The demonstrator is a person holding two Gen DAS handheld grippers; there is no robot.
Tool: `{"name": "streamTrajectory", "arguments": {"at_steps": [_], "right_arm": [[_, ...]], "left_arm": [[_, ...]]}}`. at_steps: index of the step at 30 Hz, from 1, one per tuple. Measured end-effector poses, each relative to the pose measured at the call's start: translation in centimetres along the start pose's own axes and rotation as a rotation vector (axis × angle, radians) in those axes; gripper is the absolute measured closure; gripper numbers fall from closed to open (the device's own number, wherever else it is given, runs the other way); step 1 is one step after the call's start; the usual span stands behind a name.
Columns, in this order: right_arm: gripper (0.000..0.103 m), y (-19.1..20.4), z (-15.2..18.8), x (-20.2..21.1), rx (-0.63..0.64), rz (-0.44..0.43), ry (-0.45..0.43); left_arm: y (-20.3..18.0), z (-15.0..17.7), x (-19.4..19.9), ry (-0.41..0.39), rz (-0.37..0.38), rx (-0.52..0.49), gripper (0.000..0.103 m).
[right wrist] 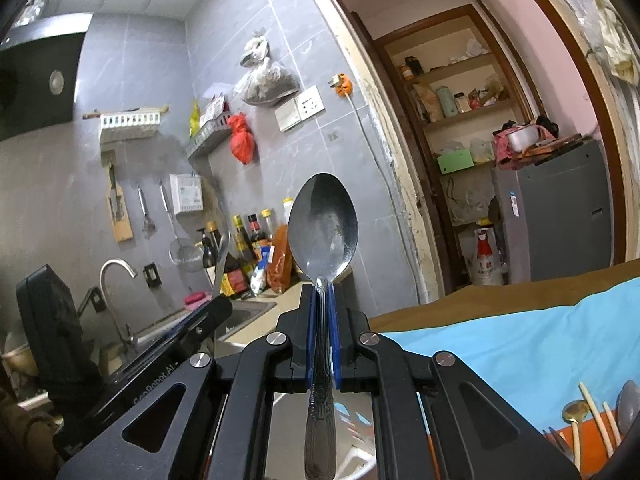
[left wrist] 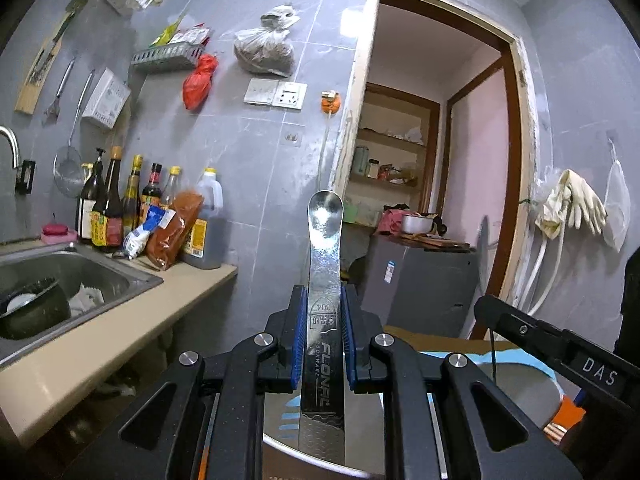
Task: Organize utensils
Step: 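Drop the knife into the white caddy while the right tool drops the spoon in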
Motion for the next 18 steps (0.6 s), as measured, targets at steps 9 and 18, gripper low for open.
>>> {"name": "streamTrajectory", "arguments": {"at_steps": [9,18], "right_arm": [[0.092,0.4,0.5,0.6,-0.004,0.001,0.062],[0.081,1.1,-0.8,2.6,-0.012,0.021,0.052]], "left_arm": [[0.3,0.1,1.1,0.085,0.052,-0.006,0.089],[0.3,-0.7,2.3,0.183,0.077,0.022,0.077]]}}
Point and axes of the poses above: each gripper's, at about its wrist camera, not at the fingertips, and x roughly against the way its jaws point, y to its left, z to its underside, the point moved 3 cm from there along -x, roughly the way its jaws point, and after that the axes turned 10 degrees about -z, right-handed, at the moved point
